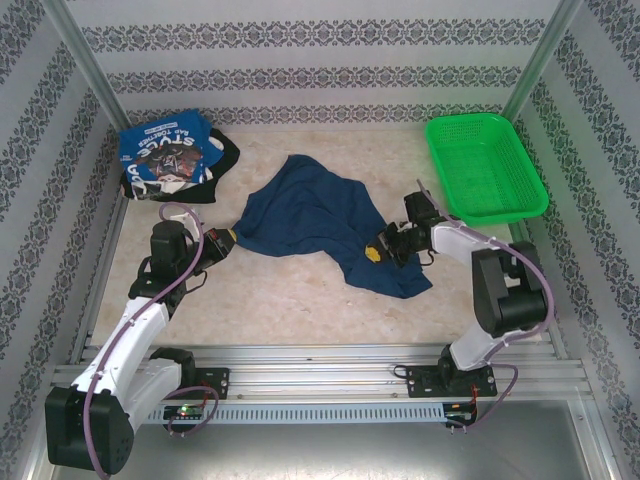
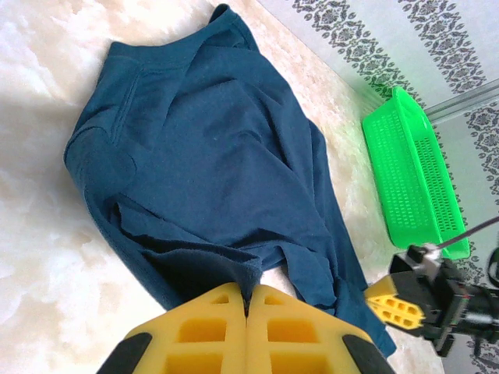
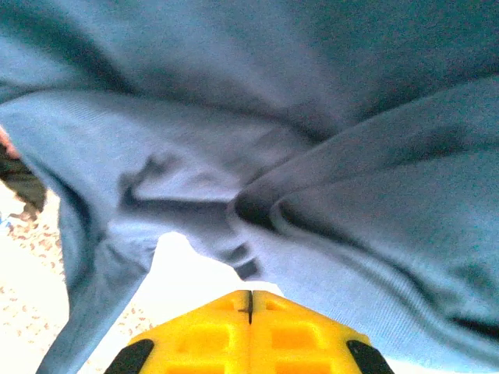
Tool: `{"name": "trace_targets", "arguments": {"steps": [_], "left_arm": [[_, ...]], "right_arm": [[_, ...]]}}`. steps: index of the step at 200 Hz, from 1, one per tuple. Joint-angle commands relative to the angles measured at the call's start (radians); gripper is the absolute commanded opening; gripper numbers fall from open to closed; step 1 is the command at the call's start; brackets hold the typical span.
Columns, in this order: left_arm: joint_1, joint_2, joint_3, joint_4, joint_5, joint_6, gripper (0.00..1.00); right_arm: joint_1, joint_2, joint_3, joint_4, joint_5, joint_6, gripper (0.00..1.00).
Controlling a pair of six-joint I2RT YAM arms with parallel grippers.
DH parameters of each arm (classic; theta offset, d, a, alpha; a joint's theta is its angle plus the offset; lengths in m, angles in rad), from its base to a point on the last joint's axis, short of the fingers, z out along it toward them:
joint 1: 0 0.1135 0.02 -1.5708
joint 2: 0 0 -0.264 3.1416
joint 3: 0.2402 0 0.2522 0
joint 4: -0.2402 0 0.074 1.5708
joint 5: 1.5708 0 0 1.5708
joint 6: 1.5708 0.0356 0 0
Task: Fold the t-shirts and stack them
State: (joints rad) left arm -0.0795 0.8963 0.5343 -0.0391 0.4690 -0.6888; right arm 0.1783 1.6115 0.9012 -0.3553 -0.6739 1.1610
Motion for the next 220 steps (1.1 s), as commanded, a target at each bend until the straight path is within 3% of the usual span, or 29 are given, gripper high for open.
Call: {"name": "trace_targets", "arguments": {"steps": [1,19,33,59,95,220], "left_arm": [[-0.012,-0.021,0.018,-0.015,-0.007,0.021,0.00],[-0.013,-0.019,0.014,-0.011,-0.008,0.020,0.00],[-0.012,-0.016,0.009,-0.002,-0.006,0.014,0.00],[-0.013,-0.013,0.009,0.004,-0.009,0.013,0.00],[-0.013,-0.006,0.014,-0.007,-0.002,0.020,0.00],[-0.013,-0.014,-0.025,0.001,-0.002,0.031,0.00]], "right_arm": [[-0.016,-0.080,0.054,-0.085,0.017,-0.052,0.00],[-0.016,-0.089,0.049,-0.086,-0.001,-0.045,0.00],[-0.008,-0.061,0.056,-0.080,-0.025,-0.045,0.27],[0.022,0.009,0.126,-0.155,0.002,-0.118,0.42],[0.038,0.121,0.224,-0.299,0.074,-0.252,0.43],[0.071,0.309,0.305,-0.314,0.117,-0.243,0.45]]}}
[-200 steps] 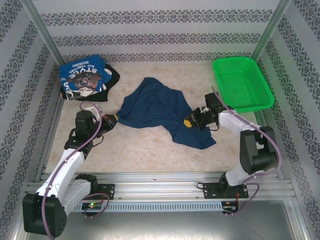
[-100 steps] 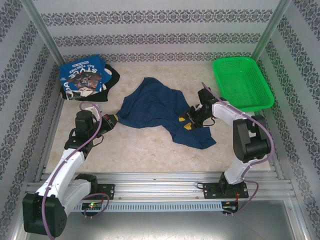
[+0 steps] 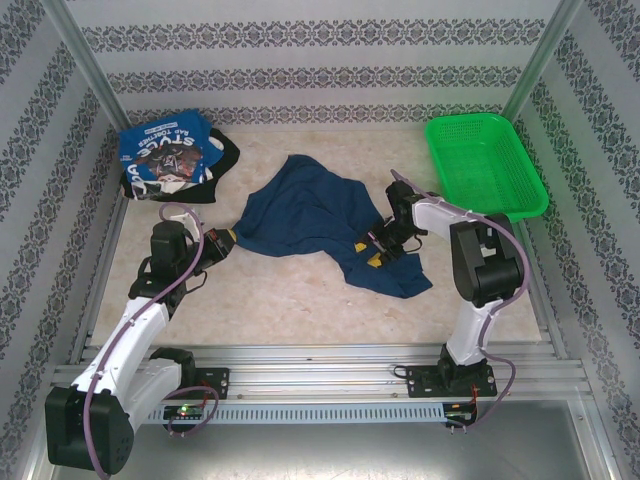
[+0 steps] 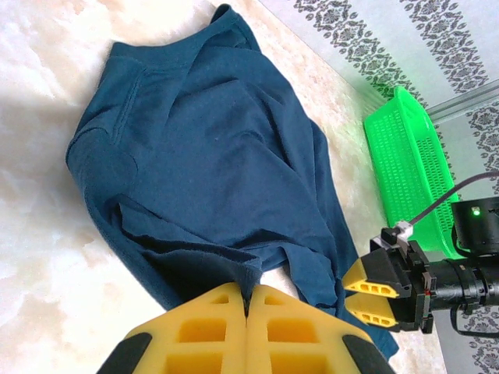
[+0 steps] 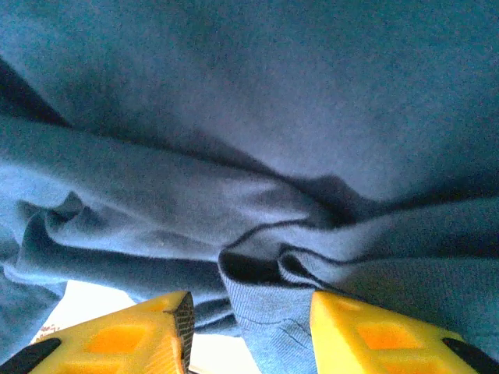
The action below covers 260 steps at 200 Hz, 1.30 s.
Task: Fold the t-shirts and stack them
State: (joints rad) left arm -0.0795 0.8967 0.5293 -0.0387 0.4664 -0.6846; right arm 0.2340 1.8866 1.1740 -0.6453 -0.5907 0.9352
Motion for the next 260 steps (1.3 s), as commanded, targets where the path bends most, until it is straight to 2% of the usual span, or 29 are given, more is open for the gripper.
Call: {"name": "trace_targets", "arguments": {"steps": [1,38,71,110,129,201,260], "left_arm": [[-0.013,-0.015,-0.021,0.000,0.000,0.026,0.00],[-0.012,-0.015,-0.029,0.000,0.005,0.030,0.00],[-0.013,-0.016,-0.034,-0.002,0.006,0.033,0.00],[-0.011,-0.012,-0.039,0.007,0.005,0.034,0.00],[-0.011,-0.008,-0.034,0.007,0.004,0.038,0.00],[-0.011,-0.005,0.004,-0.008,0.002,0.040,0.00],[-0.007,-0.009,0.217,-0.098,-0.038,0.064,0.00]], "right_arm": [[0.017,0.036,0.033,-0.026,0.034,-0.017,0.45],[0.017,0.060,0.024,-0.028,0.046,-0.018,0.45],[0.015,0.049,-0.006,-0.024,0.061,-0.019,0.34],[0.011,0.039,-0.033,-0.004,0.059,-0.012,0.09],[0.010,0.019,-0.037,-0.009,0.071,-0.018,0.00],[0.009,-0.185,-0.050,-0.010,0.106,-0.035,0.00],[-0.039,-0.429,0.058,-0.074,0.095,-0.093,0.00]]}}
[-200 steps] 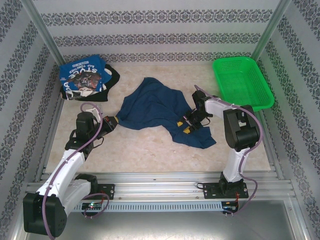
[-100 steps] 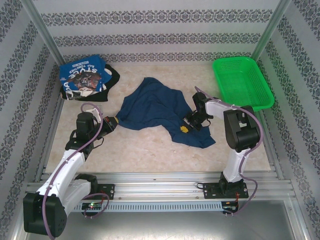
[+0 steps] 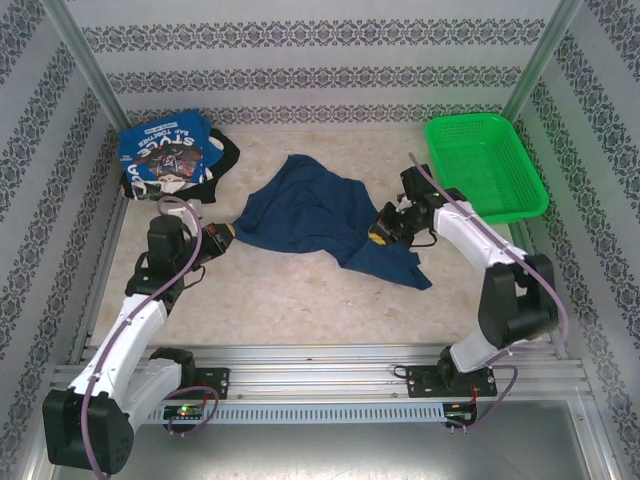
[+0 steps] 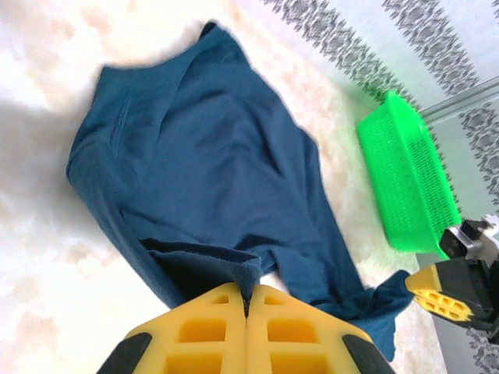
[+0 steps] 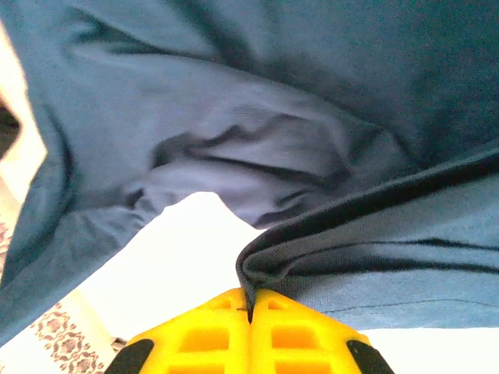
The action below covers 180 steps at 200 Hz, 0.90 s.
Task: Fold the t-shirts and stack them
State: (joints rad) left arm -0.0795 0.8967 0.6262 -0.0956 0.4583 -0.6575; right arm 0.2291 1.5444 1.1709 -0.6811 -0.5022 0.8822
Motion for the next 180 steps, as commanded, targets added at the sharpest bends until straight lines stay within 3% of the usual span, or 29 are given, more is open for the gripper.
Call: {"name": "trace_targets", "arguments": {"steps": [1,44,86,150,180], "left_arm": [[-0.007,-0.008,0.126,-0.044,-0.031,0.038,0.00],[0.060,0.068,0.486,-0.222,-0.103,0.112,0.00],[0.162,0.190,0.788,-0.317,-0.138,0.168,0.00],[0.210,0.303,1.000,-0.255,-0.075,0.159,0.00],[0.208,0.256,0.812,-0.053,0.037,0.019,0.00]], "right_arm": [[-0.037,-0.091,0.064,-0.039,0.006,-0.040,0.00],[-0.200,-0.232,0.233,-0.054,-0.085,-0.093,0.00],[-0.394,-0.247,0.393,-0.072,-0.211,-0.125,0.00],[-0.517,-0.294,0.420,-0.003,-0.308,-0.145,0.00],[-0.504,-0.372,0.145,0.064,-0.284,-0.125,0.00]]}}
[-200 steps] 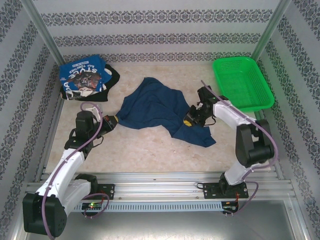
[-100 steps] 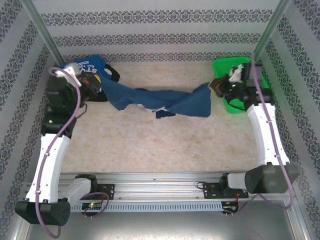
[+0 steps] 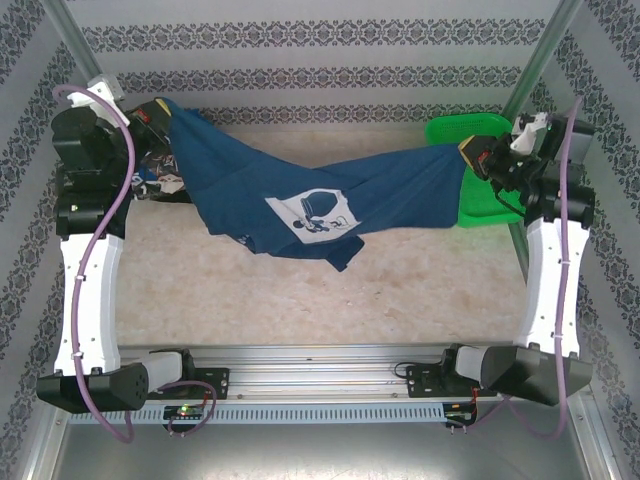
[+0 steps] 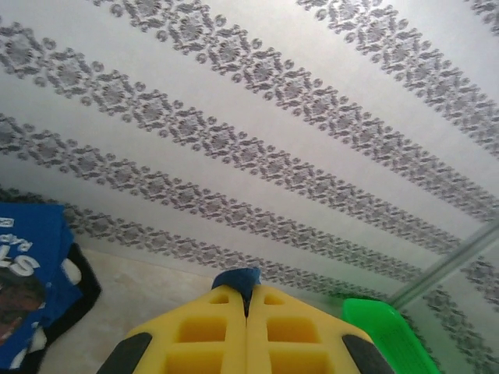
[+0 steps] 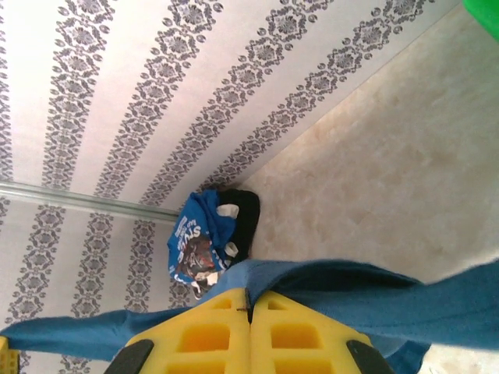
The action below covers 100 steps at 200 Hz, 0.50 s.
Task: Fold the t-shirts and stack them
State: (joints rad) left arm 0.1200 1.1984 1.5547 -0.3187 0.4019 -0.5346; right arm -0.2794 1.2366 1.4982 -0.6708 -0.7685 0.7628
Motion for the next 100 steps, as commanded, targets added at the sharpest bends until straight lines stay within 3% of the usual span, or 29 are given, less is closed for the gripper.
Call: {"name": "trace_targets", "arguments": {"steps": [1,28,61,100], "left_arm": [[0.009,-0.049,-0.127,0.177,0.096,-0.110,0.00],[-0.004,-0.140,-0.416,0.246,0.133,-0.252,0.00],[-0.046,-0.286,-0.734,0.176,0.108,-0.290,0.00],[-0.049,-0.407,-0.948,0.069,0.057,-0.295,0.00]], "right_arm": [[0.006,-0.067,-0.198,0.056,-0.017,-0.004,0.00],[0.063,-0.145,-0.486,0.082,0.077,-0.032,0.00],[0.160,-0.226,-0.762,0.065,0.218,-0.069,0.00],[0.257,-0.181,-0.889,-0.052,0.336,-0.078,0.00]]}}
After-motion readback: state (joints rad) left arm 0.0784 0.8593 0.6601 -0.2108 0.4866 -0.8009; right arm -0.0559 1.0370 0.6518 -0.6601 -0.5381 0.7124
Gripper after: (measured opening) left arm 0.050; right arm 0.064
